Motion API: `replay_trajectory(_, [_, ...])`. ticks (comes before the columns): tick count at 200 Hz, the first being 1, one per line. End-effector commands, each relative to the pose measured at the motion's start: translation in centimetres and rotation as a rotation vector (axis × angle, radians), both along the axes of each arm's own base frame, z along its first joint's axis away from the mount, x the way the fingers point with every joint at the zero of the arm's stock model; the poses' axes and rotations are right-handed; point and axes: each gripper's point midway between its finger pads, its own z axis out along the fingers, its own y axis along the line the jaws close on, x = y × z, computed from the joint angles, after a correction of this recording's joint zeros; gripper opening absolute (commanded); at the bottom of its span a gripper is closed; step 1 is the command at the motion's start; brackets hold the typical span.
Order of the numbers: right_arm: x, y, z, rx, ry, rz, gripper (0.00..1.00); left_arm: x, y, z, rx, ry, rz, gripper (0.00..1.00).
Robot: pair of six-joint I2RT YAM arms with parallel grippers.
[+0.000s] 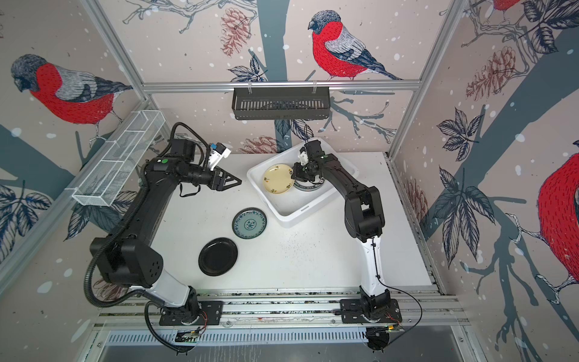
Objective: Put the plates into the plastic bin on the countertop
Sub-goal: 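Lower the cream plate into the bin beside the stack with the right gripper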
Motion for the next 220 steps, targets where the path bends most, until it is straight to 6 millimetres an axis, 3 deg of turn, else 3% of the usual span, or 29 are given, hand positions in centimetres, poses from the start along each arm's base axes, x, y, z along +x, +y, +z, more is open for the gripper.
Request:
replay_trajectory(1, [-0.4, 0.4, -0.6, -0.012, 0.013, 0.030, 0.05, -0.7, -0.2, 0.4, -0.018, -0.009, -0.030, 0.67])
replay_trajectory(91, [-0.5, 1.4, -3.7, -0.044, 0.077, 0.039, 0.07, -0.6, -0.2, 0.1, -0.018, -0.011, -0.035, 0.67])
replay_trajectory(220, [-0.4, 1.0, -7.2, -0.098, 0.133, 0.039, 0.10, -0.6, -0.3, 0.3, -0.023, -0.018, -0.041, 0.67])
